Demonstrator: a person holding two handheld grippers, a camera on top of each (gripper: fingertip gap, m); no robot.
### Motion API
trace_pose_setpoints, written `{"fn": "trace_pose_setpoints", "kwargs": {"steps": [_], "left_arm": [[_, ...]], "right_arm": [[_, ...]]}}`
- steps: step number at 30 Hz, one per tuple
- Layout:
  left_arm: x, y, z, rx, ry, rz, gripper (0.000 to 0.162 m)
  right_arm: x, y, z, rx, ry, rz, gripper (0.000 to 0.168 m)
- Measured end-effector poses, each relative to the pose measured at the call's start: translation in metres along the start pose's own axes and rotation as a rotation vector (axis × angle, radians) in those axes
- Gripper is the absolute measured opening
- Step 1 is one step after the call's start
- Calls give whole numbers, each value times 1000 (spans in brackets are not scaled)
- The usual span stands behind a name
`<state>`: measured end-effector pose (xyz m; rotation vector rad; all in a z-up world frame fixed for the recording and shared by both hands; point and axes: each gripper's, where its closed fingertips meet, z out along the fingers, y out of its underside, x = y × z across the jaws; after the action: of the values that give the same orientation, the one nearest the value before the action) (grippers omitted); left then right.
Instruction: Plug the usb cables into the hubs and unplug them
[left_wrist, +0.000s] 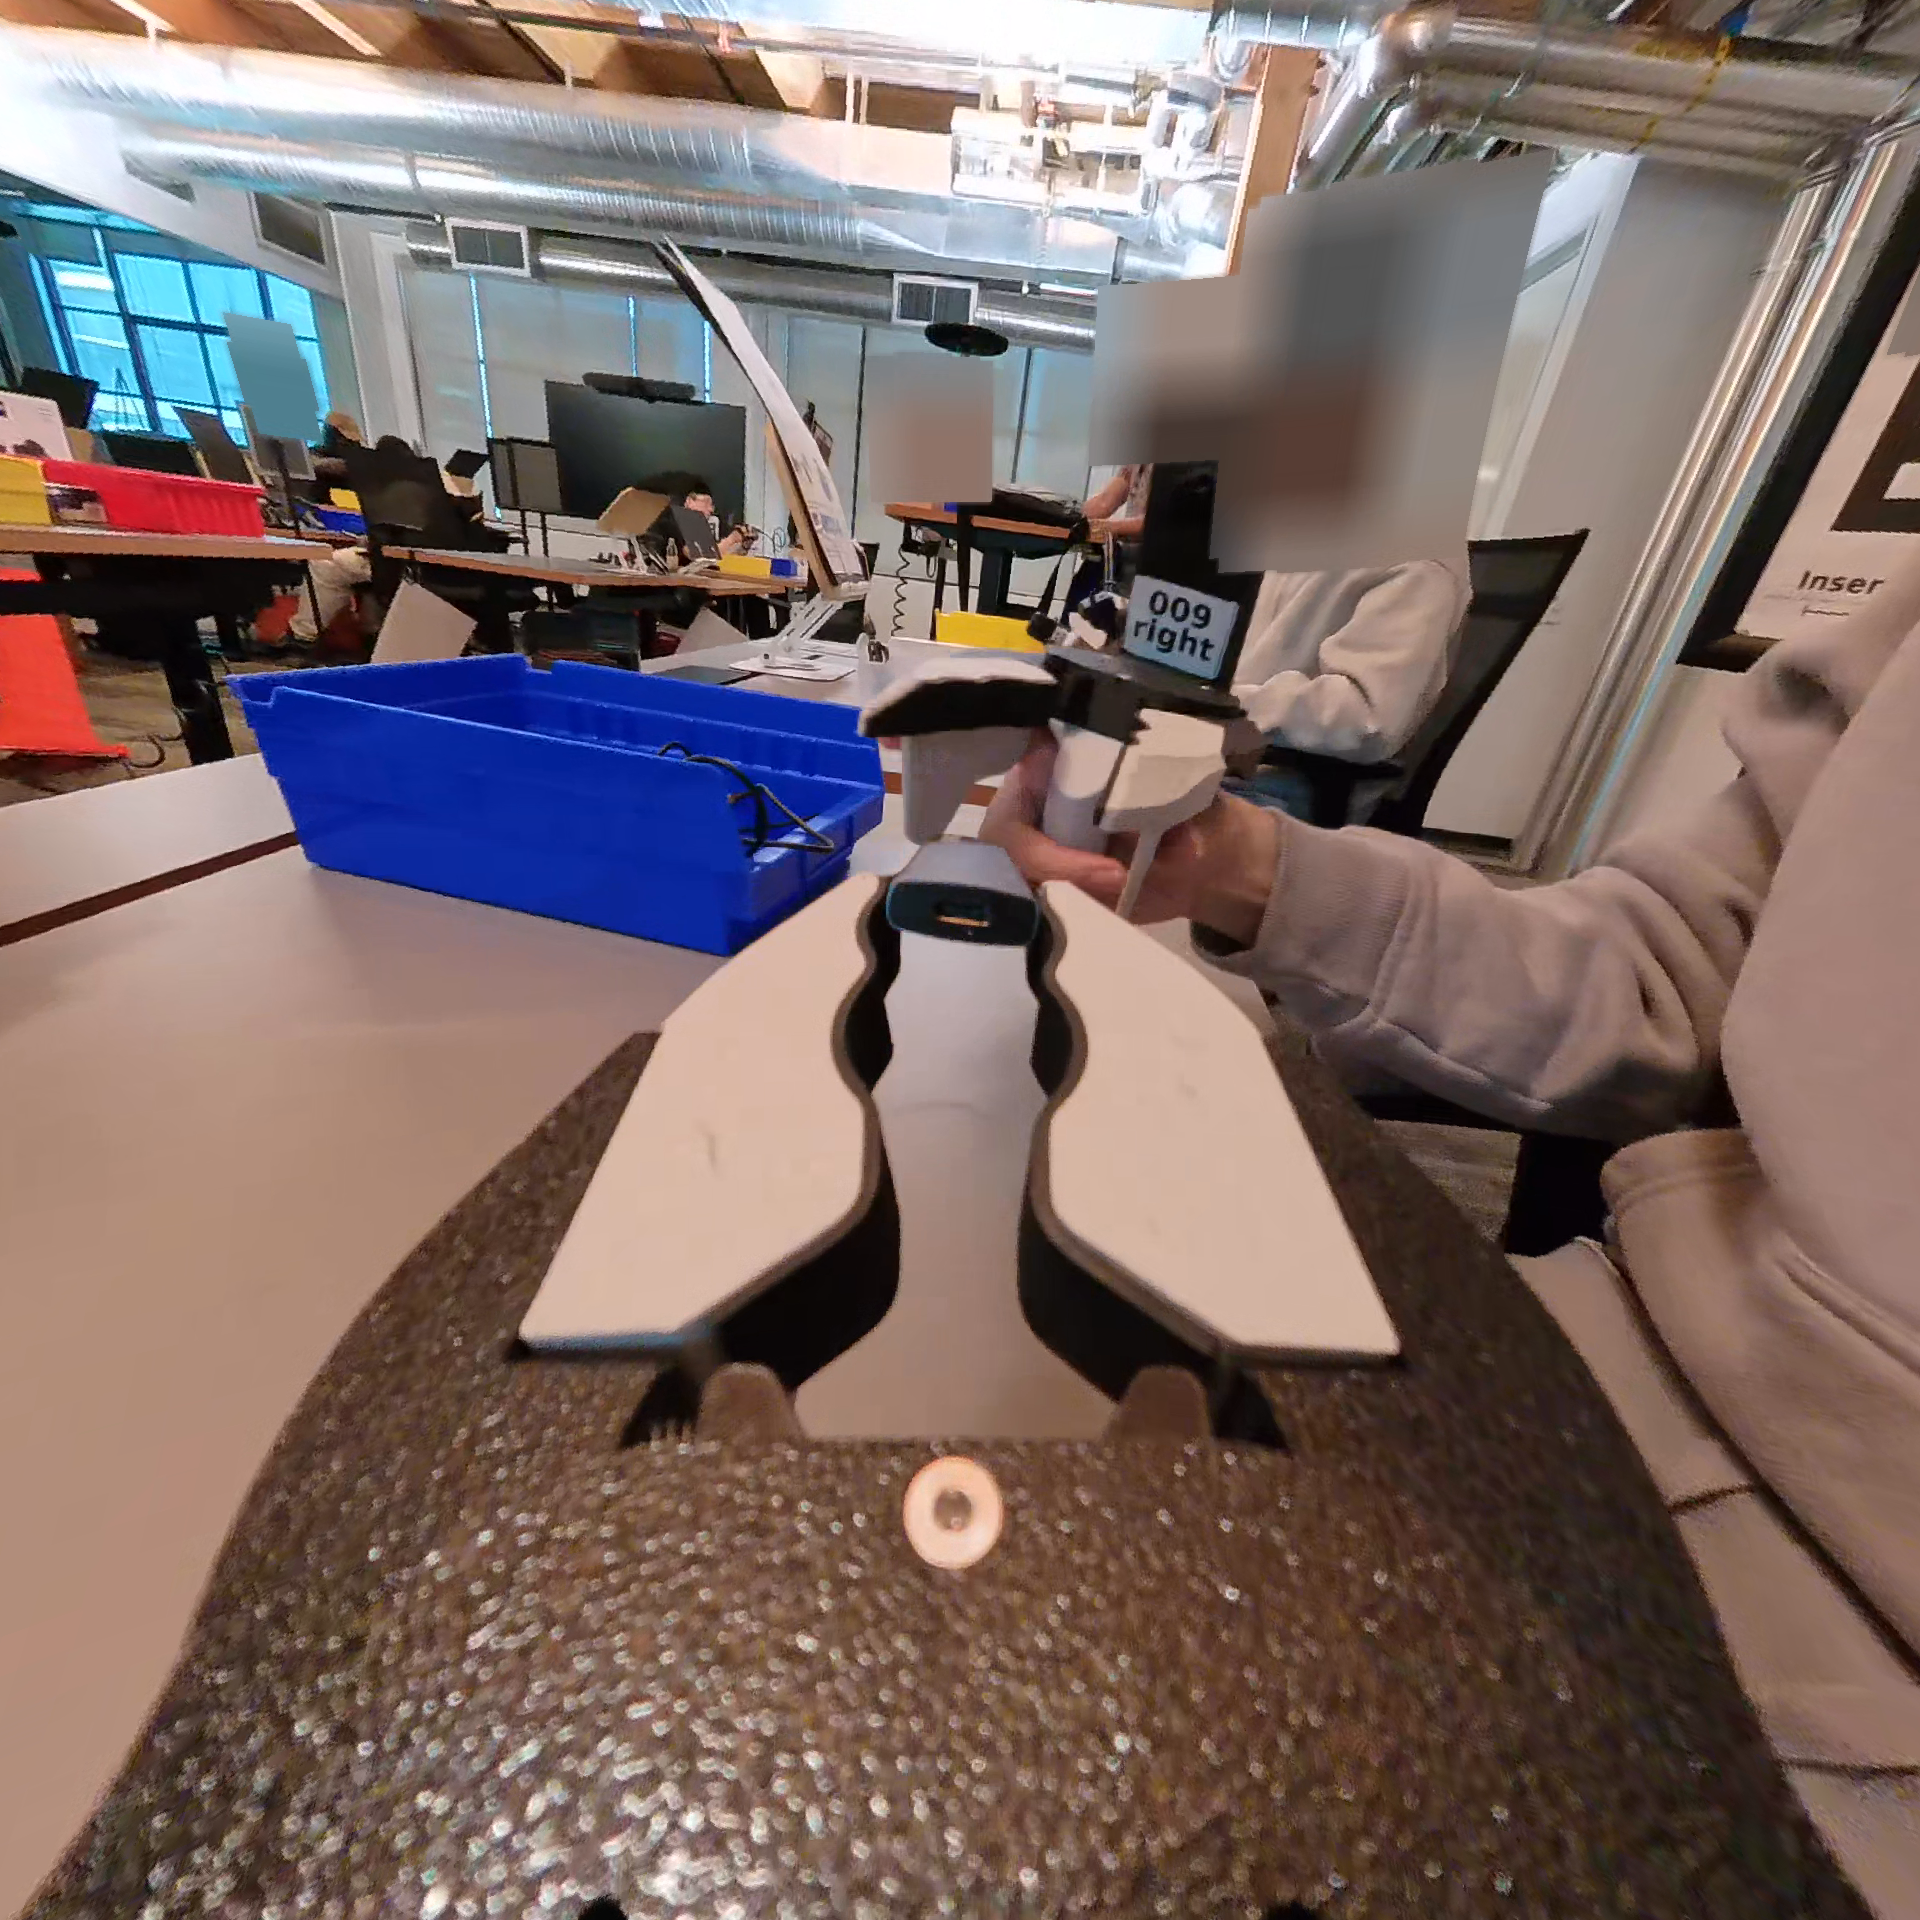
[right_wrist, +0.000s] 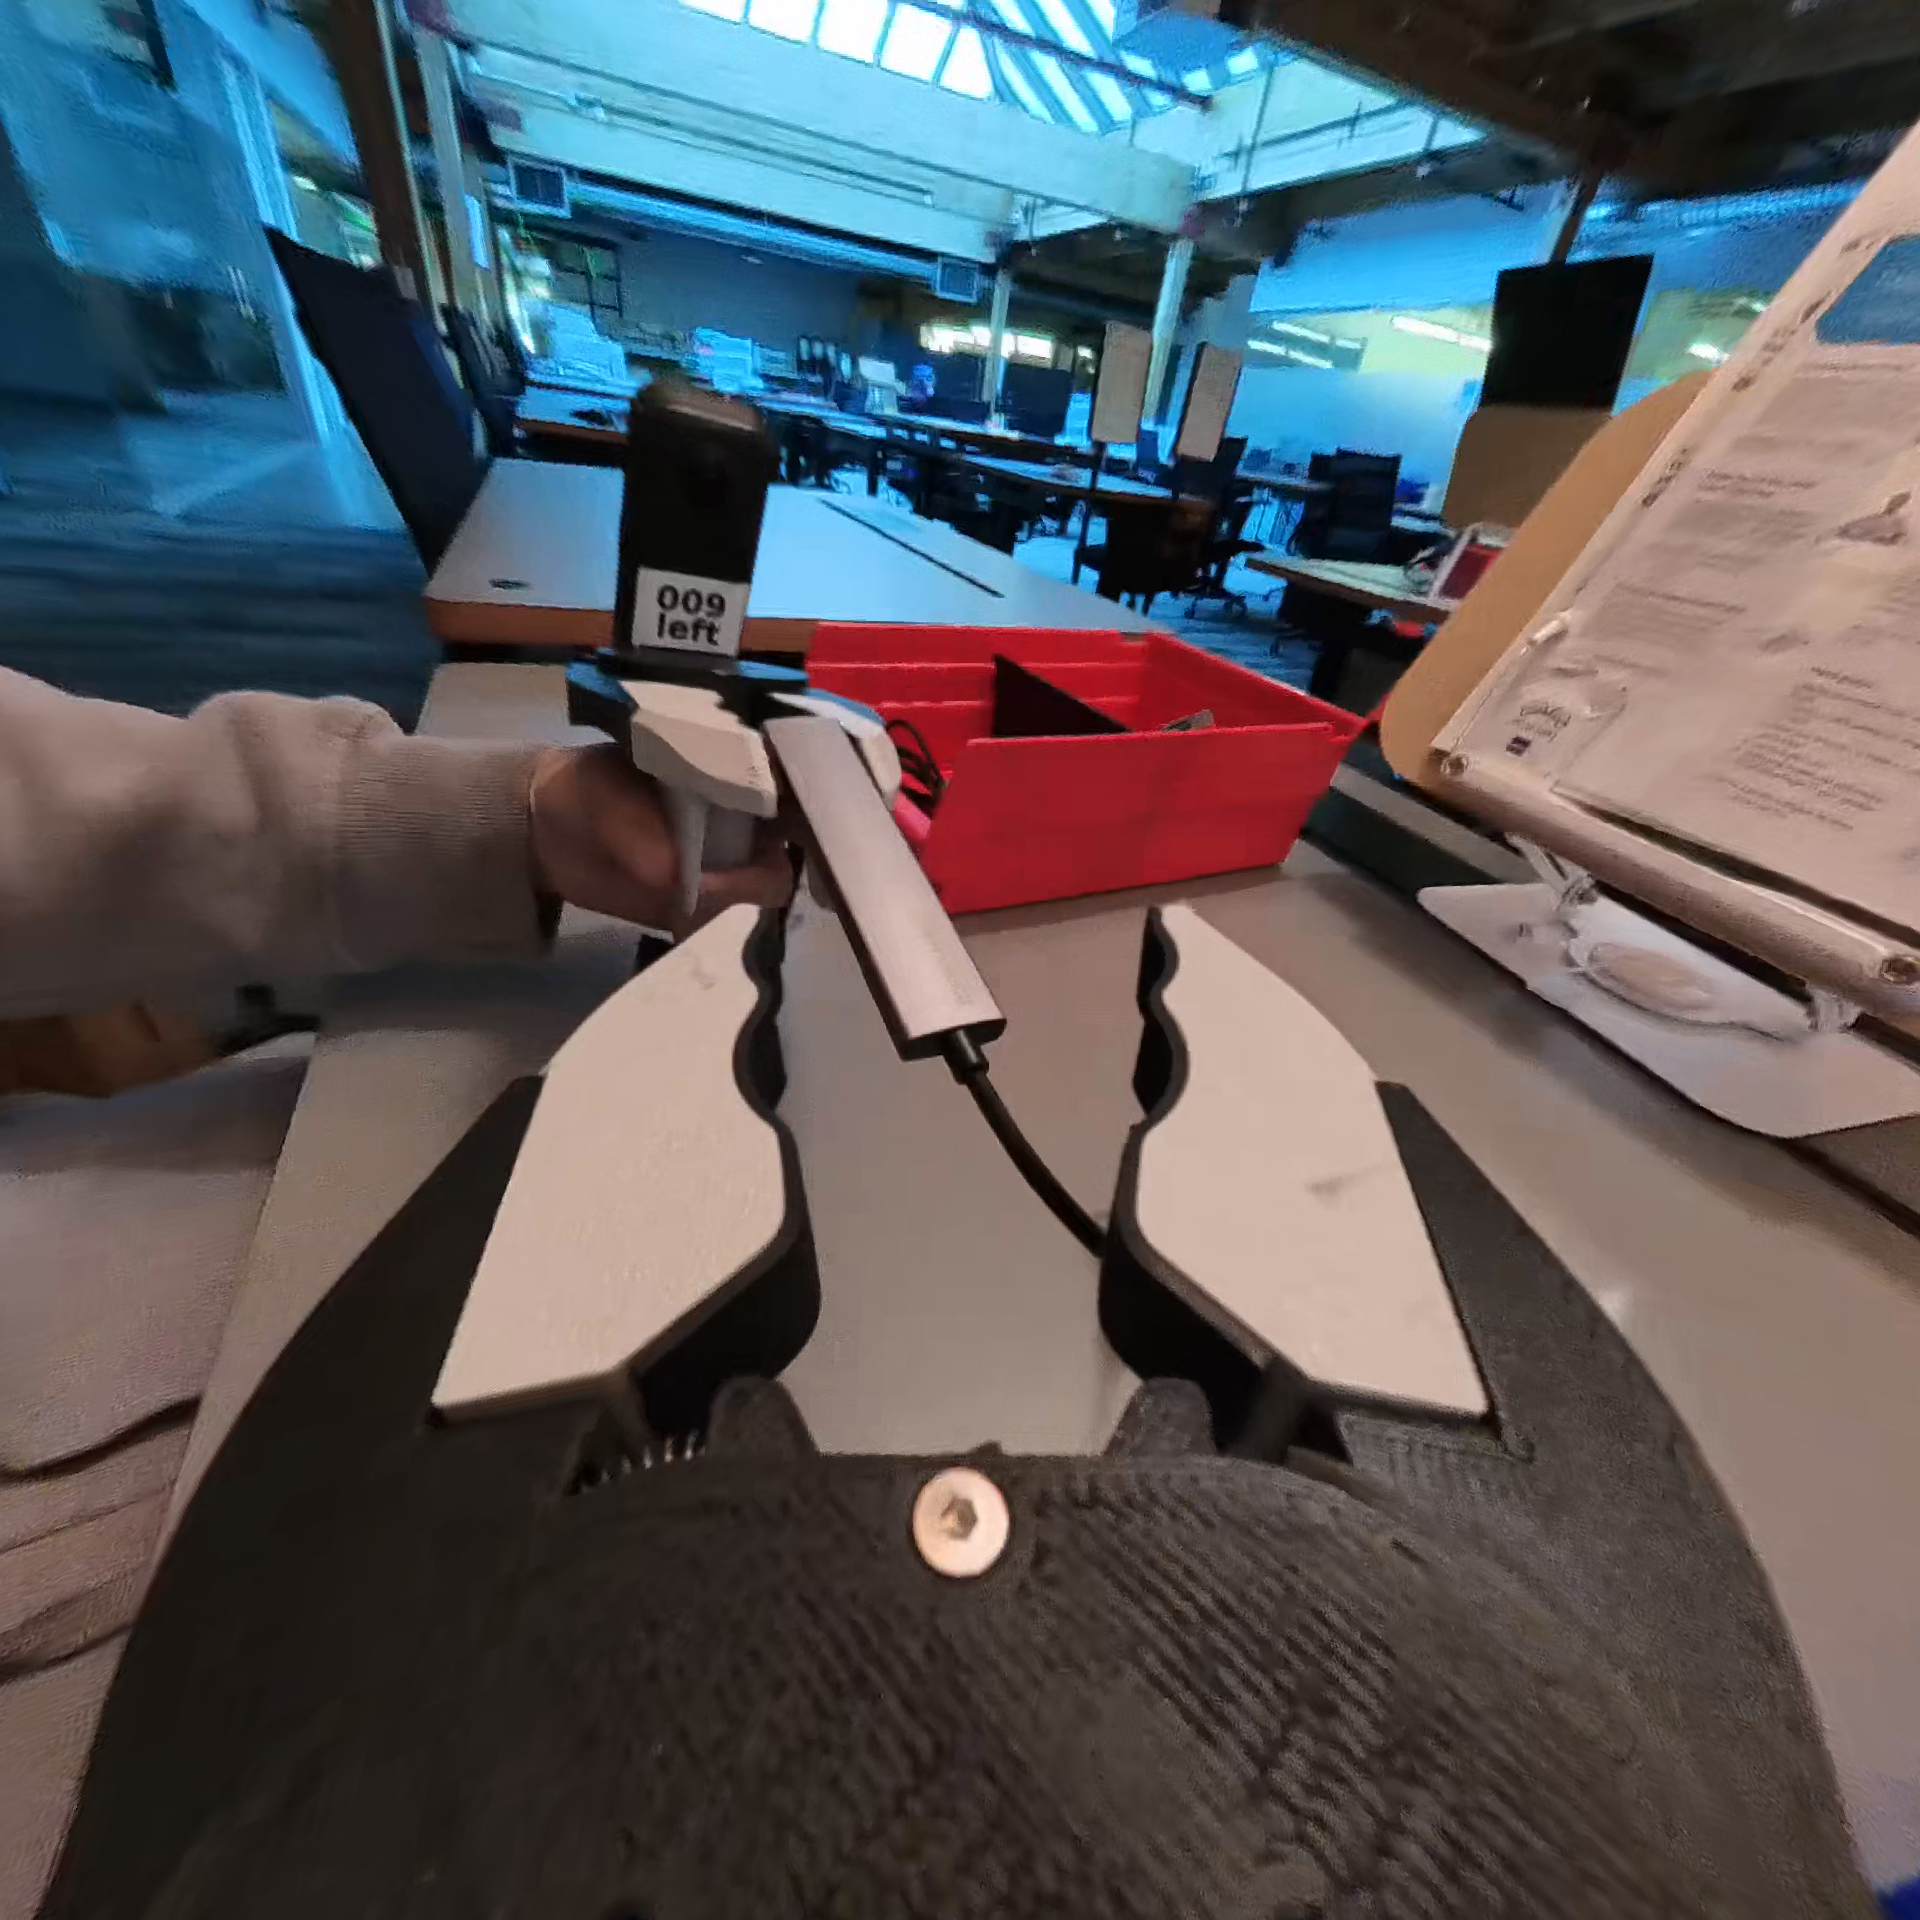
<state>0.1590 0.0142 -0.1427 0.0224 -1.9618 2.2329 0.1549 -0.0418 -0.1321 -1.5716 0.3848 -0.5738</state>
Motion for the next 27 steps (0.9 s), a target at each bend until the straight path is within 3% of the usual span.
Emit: {"fn": "trace_pose_setpoints", "kwargs": {"steps": [3,7,14,17,24,27], "left_arm": [[5,0,5,1,32,0,23],[9,0,12,6,80,1,23],[4,-8,11,110,127,-51,23],[0,-11,10,160,133,-77,23],[-6,-13,9,209,121,-101,23],[-21,-7,10,175,32,-219,25]], "right_arm": [[-7,22,9,-97,-54,41,69],[-22,26,12,-64,-152,71,33],[-18,11,7,110,-210,268,34],[-15,10,6,145,-225,333,24],[-17,21,15,80,-196,283,25],[-4,18,14,119,-93,224,24]]}}
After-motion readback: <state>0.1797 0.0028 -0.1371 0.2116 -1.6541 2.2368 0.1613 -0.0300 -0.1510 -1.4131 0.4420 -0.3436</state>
